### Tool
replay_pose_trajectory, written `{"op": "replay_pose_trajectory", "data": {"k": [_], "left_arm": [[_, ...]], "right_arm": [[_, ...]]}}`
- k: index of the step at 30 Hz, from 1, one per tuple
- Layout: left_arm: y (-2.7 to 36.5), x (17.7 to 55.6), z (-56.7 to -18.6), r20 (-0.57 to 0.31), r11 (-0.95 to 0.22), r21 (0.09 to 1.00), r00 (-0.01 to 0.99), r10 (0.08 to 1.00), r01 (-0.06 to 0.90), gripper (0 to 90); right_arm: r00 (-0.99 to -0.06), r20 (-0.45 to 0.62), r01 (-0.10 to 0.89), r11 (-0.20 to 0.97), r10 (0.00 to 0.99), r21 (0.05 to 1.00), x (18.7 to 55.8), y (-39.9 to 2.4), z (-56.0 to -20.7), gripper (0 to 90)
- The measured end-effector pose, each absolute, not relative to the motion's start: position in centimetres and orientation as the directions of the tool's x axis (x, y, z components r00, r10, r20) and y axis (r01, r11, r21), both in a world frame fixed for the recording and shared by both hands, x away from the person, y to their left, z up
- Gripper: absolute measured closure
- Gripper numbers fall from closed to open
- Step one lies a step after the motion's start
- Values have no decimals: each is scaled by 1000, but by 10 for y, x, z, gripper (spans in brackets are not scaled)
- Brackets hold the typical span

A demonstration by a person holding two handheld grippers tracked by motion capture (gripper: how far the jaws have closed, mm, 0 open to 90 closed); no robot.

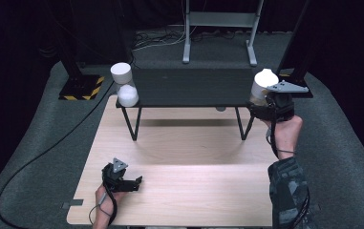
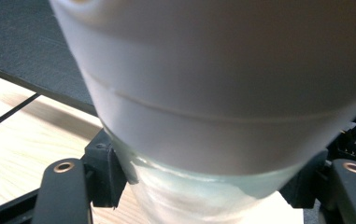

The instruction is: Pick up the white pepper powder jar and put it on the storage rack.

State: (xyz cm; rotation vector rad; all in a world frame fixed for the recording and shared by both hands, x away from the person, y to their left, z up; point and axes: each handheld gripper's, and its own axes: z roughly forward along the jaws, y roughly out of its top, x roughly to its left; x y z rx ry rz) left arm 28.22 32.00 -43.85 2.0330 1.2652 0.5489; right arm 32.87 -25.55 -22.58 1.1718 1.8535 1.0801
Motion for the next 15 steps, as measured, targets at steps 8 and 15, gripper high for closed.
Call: {"op": "replay_pose_trajectory", "data": {"k": [8, 15], "left_arm": [[320, 282, -439, 2, -304, 728, 441, 898, 614, 27], [320, 282, -438, 3, -304, 728, 441, 898, 614, 27]], "right_arm": [[-355, -121, 360, 255, 927, 897, 336, -256, -220, 303], [-349, -122, 364, 254, 929, 896, 345, -257, -217, 303]]}}
